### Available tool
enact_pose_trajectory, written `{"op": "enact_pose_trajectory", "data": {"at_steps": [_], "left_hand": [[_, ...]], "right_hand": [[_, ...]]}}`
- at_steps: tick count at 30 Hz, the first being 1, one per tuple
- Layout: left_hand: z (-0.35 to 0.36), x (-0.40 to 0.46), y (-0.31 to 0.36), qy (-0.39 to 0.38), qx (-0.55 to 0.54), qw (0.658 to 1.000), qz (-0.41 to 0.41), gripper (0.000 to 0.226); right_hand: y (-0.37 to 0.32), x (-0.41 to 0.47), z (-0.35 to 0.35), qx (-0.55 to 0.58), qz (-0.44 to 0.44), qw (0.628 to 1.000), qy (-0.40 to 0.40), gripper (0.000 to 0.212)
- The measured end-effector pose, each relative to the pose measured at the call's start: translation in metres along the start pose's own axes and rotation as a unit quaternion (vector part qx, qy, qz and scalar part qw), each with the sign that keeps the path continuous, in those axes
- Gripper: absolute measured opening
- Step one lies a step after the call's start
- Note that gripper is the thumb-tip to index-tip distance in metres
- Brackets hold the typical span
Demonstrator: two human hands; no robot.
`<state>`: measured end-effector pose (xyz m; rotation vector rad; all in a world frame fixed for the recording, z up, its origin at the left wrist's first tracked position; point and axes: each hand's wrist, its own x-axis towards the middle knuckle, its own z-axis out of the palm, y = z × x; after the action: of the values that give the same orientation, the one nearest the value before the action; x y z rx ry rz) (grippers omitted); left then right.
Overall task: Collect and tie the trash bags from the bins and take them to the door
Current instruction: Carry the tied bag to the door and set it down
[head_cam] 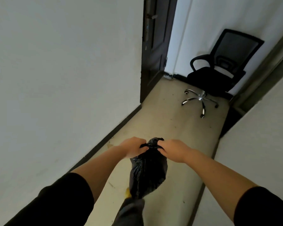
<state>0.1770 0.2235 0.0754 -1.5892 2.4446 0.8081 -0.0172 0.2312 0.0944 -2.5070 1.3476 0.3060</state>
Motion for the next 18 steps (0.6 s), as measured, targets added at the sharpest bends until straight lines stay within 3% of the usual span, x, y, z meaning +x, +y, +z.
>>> {"op": "enact_pose_trajectory", "data": {"at_steps": [11,18], "left_hand": [[-0.094,0.214,-0.060,-0.063,-0.001,0.997,0.035,0.026],[-0.153,0.311,-0.096,-0.063,-0.012,0.998,0.026,0.028]], "right_hand": [[0.141,0.175,-0.053,0.040,0.051,0.997,-0.050,0.027],[0.206,0.270,-0.094,0.061,0.056,0.995,-0.055,0.027]]}}
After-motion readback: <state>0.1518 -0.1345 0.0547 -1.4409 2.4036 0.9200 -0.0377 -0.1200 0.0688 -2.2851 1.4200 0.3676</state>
